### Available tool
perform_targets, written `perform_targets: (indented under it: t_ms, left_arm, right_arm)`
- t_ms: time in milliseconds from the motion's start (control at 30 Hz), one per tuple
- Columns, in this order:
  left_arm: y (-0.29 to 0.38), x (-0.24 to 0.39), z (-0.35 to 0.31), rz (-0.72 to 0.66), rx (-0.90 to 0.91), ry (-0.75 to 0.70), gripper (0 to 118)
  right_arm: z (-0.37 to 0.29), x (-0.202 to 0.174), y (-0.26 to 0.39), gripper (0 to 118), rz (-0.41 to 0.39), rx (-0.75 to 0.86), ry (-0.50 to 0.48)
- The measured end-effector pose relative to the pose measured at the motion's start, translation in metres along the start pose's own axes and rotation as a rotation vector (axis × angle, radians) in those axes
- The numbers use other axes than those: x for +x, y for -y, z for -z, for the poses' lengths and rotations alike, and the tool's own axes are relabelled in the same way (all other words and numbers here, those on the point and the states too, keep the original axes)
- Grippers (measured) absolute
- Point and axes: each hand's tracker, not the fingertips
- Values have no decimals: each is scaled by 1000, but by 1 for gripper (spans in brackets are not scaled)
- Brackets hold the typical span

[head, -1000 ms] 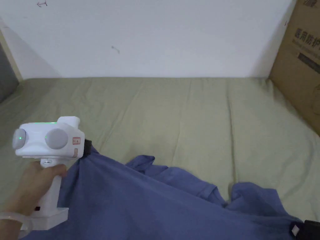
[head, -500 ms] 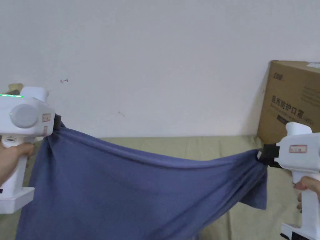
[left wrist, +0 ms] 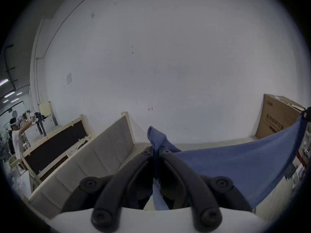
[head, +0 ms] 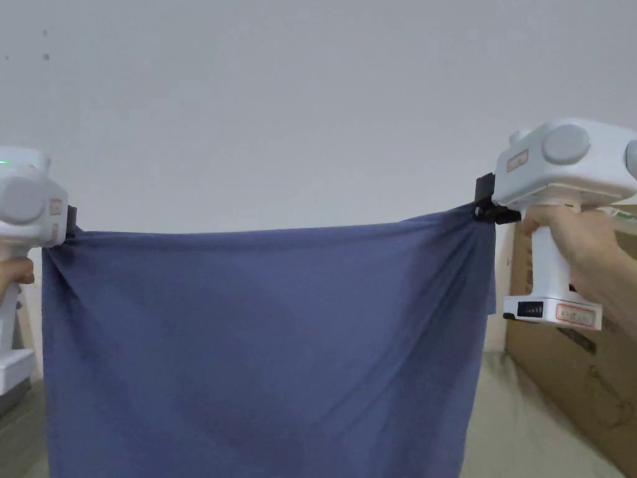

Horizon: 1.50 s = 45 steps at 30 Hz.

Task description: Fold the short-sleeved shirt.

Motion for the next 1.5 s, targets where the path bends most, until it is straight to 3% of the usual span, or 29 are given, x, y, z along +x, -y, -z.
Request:
perform_targets:
  t_ms: [100,233,433,633,800,967,1033,1100,1233,1367,1500]
  left_arm:
    - [-28,15,13,-10,42,-17,4]
    - [-38,28,10,12,119,-14,4]
    - [-1,47,43,-14,165,-27,4]
    - [121,89,103,115,-57,-12,4]
    - [250,117,154,135,-387,5,4]
    - [349,126,157,167,-540,39,4]
    - [373,121,153,161,-590,34,4]
    - [389,115,150,139,-635,32,4]
    - [400,97,126,116,-640,52,4]
    - [407,70,83,73,-631,87,4]
    - [421,42,20,46,-612,130,4]
  right_arm:
    - [-7,-6,-26,4,84,88,-5]
    - [-18,1,-46,4,125,185,-12]
    - [-2,13,-8,4,38,148,20]
    - [87,50,88,4,10,-84,83]
    - [153,76,210,4,86,-318,121]
    - [196,100,321,4,95,-526,159]
    - [206,112,346,4,136,-593,148]
    - [203,119,363,4,180,-621,123]
    - [167,125,380,4,148,-613,147]
    - [100,126,393,4,180,-590,123]
    - [32,128,416,4,144,-585,118]
